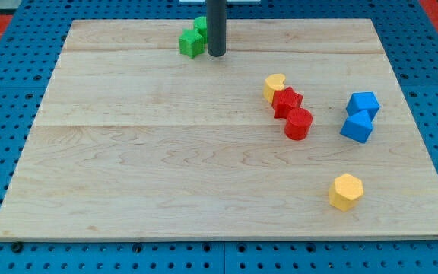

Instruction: Slightly touch the green blocks

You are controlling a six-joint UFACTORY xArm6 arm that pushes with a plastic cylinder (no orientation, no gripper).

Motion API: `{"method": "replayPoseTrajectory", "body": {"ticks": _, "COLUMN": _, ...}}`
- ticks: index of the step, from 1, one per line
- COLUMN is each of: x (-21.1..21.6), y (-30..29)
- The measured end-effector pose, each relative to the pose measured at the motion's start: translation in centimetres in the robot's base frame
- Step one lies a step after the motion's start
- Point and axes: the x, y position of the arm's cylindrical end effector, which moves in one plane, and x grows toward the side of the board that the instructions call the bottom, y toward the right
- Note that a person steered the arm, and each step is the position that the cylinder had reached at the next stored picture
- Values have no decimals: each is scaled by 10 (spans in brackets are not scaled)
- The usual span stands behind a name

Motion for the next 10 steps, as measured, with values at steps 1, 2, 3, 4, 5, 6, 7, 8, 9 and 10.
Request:
{"method": "replayPoseTrajectory", "body": {"ticks": 1, "x": -1, "y": 0}}
{"method": "replayPoseTrajectory", "body": {"ticks": 2, "x": -6, "y": 0}}
{"method": "replayPoseTrajectory", "body": {"ticks": 3, "x": -12, "y": 0}}
{"method": "replayPoseTrajectory", "body": {"ticks": 4, "x": -20, "y": 0}}
{"method": "replayPoseTrajectory", "body": {"ticks": 5, "x": -29, "y": 0}}
{"method": "replayPoseTrajectory", "body": {"ticks": 6, "x": -38, "y": 0}}
{"method": "replayPoseTrajectory", "body": {"ticks": 7, "x": -39, "y": 0}}
{"method": "replayPoseTrajectory", "body": {"ticks": 8, "x": -21, "y": -8}}
{"method": "replayPoseTrajectory", "body": {"ticks": 9, "x": -20, "y": -7}}
{"method": "replayPoseTrajectory", "body": {"ticks": 10, "x": -20, "y": -5}}
